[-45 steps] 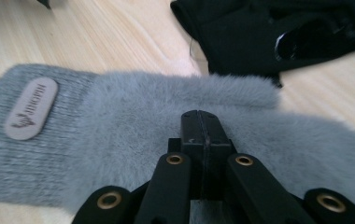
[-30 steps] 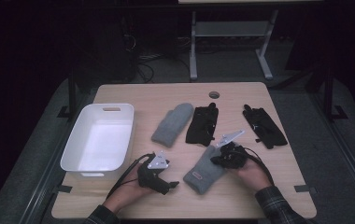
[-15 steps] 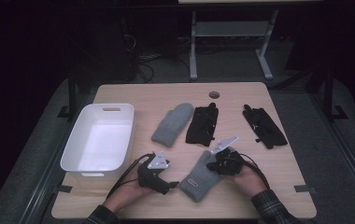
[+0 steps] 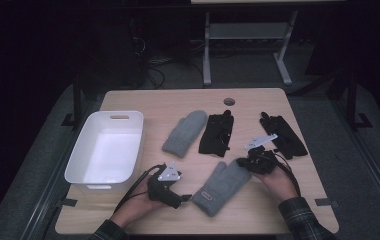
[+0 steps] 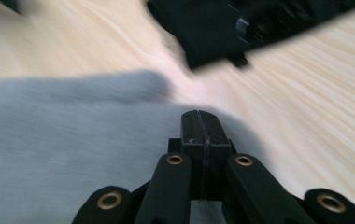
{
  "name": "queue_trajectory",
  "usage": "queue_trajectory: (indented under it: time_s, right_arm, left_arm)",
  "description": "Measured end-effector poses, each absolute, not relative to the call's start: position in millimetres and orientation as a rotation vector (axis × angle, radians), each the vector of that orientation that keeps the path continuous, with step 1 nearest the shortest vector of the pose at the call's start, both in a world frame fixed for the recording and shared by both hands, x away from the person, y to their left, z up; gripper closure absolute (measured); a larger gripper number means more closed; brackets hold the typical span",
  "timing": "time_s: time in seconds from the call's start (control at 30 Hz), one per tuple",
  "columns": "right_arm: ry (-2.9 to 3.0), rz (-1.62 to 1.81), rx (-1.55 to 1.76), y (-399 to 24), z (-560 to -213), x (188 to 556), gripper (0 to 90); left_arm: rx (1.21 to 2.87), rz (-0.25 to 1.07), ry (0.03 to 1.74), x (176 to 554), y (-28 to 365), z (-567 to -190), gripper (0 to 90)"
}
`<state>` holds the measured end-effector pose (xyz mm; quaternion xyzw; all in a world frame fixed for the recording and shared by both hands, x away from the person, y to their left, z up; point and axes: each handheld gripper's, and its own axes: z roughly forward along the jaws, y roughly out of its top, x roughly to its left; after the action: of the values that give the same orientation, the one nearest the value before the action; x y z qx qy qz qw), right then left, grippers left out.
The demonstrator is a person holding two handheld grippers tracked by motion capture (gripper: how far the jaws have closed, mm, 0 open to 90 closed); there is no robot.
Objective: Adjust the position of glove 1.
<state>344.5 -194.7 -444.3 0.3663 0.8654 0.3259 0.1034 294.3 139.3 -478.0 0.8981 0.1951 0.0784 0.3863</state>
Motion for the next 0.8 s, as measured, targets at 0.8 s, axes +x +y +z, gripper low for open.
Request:
queue_trajectory:
  time_s: [0.8]
  right_arm:
    - [2.442, 1.043, 1.151, -243.6, -432.5, 312.2, 70.9]
  left_arm:
    - [2.285, 0.203, 0.494, 294.4, 139.3, -478.2, 12.6]
